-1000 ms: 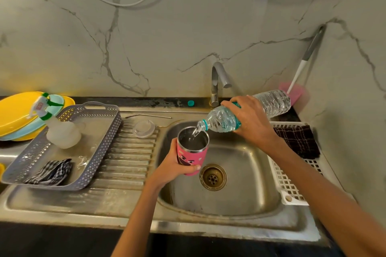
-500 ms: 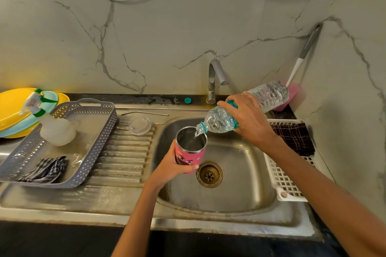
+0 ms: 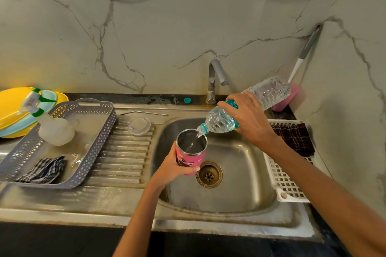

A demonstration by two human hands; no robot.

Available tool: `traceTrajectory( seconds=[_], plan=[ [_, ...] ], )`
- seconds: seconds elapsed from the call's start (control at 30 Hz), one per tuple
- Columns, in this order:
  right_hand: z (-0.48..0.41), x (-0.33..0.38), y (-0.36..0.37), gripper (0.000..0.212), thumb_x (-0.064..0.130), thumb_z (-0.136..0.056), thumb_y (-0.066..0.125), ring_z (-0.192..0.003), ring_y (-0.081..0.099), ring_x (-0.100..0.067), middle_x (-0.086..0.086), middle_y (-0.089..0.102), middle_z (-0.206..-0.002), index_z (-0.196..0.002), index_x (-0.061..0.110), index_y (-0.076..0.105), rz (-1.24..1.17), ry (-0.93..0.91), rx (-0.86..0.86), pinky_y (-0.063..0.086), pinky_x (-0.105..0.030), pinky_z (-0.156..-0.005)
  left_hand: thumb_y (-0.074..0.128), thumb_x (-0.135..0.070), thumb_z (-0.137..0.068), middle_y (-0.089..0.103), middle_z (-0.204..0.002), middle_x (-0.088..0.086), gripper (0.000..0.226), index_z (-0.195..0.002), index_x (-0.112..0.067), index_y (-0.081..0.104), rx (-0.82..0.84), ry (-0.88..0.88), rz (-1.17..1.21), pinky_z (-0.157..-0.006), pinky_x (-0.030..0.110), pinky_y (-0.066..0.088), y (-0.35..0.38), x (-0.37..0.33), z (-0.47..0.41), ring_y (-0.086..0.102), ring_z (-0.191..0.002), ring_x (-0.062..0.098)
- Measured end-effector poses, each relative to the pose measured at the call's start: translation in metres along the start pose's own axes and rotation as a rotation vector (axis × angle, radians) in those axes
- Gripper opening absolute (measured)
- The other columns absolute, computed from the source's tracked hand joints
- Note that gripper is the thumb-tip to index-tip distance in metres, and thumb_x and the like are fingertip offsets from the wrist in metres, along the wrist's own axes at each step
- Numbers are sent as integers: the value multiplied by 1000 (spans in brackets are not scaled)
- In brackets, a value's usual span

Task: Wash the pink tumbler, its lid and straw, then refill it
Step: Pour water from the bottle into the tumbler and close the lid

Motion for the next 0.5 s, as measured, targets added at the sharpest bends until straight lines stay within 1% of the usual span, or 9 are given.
traceTrajectory(
  seconds=[0.17,0.3,0.4,0.5],
  plan=[
    [1,0,1,101,13,-37,98,-106,61,-34,-17,60,-115,-124,19,47,27,-15,-5,39,-50,-104,88,-1,-66,60,-128,-3,93,-139,-29,38,8,5,-22,-87,26,53,1,1,-4,59,-117,12],
    [0,-2,1,102,11,-39,97,-109,59,-34,-16,59,-117,-125,20,44,23,-4,-7,32,-48,-108,88,1,-66,60,-127,-2,92,-137,-29,39,4,13,-25,-86,25,53,2,0,-7,60,-116,12],
    [0,-3,1,104,11,-38,97,-110,59,-35,-17,60,-118,-126,20,43,23,-2,2,35,-50,-107,88,1,-66,60,-127,-2,92,-137,-29,38,4,12,-25,-85,25,53,3,0,-9,60,-115,11],
    [1,-4,1,103,10,-39,97,-111,59,-35,-17,60,-119,-127,20,43,34,-15,12,35,-50,-107,88,1,-66,60,-126,0,90,-136,-30,39,8,15,-28,-86,27,54,4,1,-11,61,-114,12]
  ],
)
Point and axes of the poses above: each hand's wrist, its own z-axis away from the middle knuckle, its own y-axis out of the palm, x = y × z, the point moved 2 cm from there along -z, towards the middle knuckle
